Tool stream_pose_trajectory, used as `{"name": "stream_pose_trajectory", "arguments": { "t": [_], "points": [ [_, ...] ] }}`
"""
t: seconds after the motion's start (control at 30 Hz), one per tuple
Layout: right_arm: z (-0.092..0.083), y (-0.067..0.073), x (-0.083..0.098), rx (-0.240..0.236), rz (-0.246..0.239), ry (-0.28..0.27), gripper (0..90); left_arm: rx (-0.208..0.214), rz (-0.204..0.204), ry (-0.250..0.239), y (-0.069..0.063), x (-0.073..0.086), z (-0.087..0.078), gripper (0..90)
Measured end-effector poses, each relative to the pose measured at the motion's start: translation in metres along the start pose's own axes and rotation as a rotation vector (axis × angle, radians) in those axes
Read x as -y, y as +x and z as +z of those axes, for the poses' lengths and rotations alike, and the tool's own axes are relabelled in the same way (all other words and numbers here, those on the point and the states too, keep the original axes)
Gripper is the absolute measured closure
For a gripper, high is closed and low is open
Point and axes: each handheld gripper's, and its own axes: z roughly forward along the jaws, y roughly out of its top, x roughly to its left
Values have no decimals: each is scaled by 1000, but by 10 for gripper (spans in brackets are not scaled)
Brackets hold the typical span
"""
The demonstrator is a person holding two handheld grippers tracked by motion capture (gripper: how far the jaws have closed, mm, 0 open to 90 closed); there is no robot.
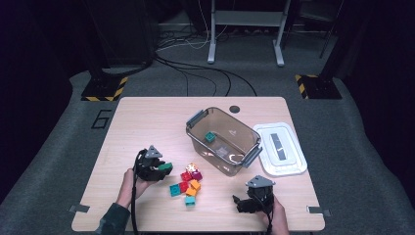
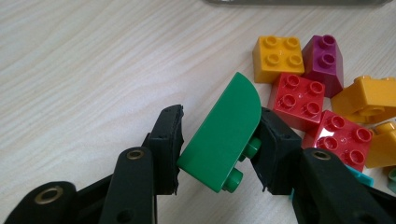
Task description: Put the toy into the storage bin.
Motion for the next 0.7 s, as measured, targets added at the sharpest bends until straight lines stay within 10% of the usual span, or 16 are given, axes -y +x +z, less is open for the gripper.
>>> {"name": "stream_pose_trajectory", "arguments": {
  "t": [0.7],
  "points": [
    [0,0,0,0,3,2,29,-25,33,-37,6,-31,-21,560]
  ]
}}
